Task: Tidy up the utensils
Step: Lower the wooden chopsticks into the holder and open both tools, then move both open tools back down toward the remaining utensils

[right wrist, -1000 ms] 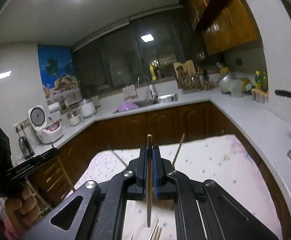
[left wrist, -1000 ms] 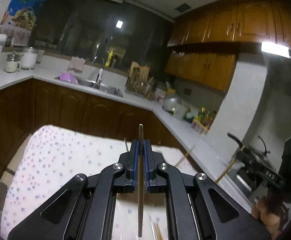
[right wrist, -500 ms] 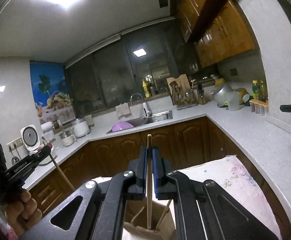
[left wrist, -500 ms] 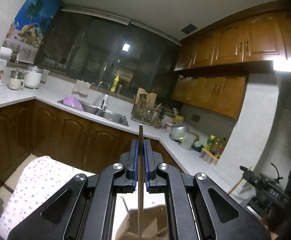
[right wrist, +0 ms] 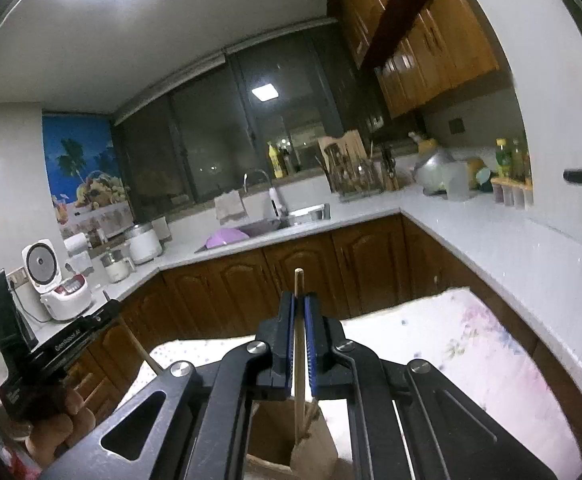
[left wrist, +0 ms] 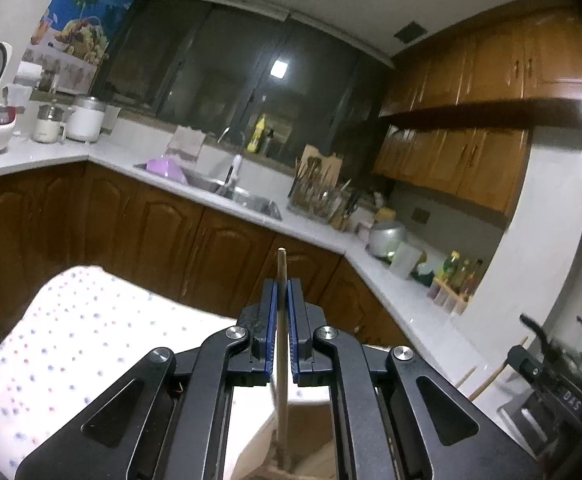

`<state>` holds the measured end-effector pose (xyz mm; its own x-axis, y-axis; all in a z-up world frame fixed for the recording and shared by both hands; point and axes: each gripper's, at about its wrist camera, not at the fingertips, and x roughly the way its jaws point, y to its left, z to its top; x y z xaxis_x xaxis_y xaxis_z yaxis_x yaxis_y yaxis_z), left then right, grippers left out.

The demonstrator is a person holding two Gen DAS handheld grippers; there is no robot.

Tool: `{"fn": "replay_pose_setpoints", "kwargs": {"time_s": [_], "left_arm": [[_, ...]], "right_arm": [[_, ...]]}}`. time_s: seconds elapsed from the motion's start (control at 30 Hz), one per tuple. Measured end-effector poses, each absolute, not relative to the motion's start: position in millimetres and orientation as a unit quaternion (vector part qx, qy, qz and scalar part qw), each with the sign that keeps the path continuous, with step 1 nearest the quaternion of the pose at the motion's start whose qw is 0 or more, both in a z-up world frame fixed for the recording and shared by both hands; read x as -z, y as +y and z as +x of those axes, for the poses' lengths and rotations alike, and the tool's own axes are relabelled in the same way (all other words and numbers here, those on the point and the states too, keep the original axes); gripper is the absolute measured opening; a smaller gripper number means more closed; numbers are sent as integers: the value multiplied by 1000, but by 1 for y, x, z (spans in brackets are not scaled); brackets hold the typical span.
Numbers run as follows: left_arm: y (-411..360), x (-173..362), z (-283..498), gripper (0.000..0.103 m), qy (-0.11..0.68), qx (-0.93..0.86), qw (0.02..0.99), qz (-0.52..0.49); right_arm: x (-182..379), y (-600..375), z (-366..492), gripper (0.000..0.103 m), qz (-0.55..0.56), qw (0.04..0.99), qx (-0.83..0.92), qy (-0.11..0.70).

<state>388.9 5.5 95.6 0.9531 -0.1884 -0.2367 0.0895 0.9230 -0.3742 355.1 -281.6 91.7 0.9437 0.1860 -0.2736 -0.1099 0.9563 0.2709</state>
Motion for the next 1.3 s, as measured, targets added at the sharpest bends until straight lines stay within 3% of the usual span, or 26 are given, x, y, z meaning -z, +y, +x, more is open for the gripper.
{"fn": "replay_pose_setpoints", "kwargs": {"time_s": [0.3,0.63,0.8,0.83,0.9,0.93,0.97,1.0,1.03,1.07,1.13,1.3], "left_arm": [[-9,-64,392,5,180,82,967,-161],[-13,-68,392,6,197,89,966,-144],[-12,-71,394,6,206,91,964,-142],[-13,-71,393,6,208,91,964,-140],[-12,-73,392,6,211,91,963,-139],[-12,-74,389,7,213,91,963,-138],[-12,-75,387,8,214,90,963,-137],[-12,-76,384,11,215,91,963,-136],[-11,-76,380,22,216,92,963,-135],[-10,-77,376,40,215,91,963,-134],[-8,-78,366,56,209,84,965,-132],[0,-76,347,68,218,85,964,-124]], "right_arm": [[-57,-289,368,5,157,965,-74,194],[-56,-291,374,6,163,960,-78,213],[-56,-293,376,11,171,957,-84,219],[-57,-293,376,12,171,957,-84,219],[-58,-295,374,28,173,957,-82,217],[-59,-296,372,44,177,957,-84,213],[-60,-297,369,51,179,958,-85,209],[-61,-296,366,52,179,958,-84,206],[-62,-297,362,54,179,959,-82,204],[-63,-297,359,59,181,959,-83,203],[-63,-298,353,68,186,957,-89,203],[-58,-301,337,76,189,955,-96,207]]}}
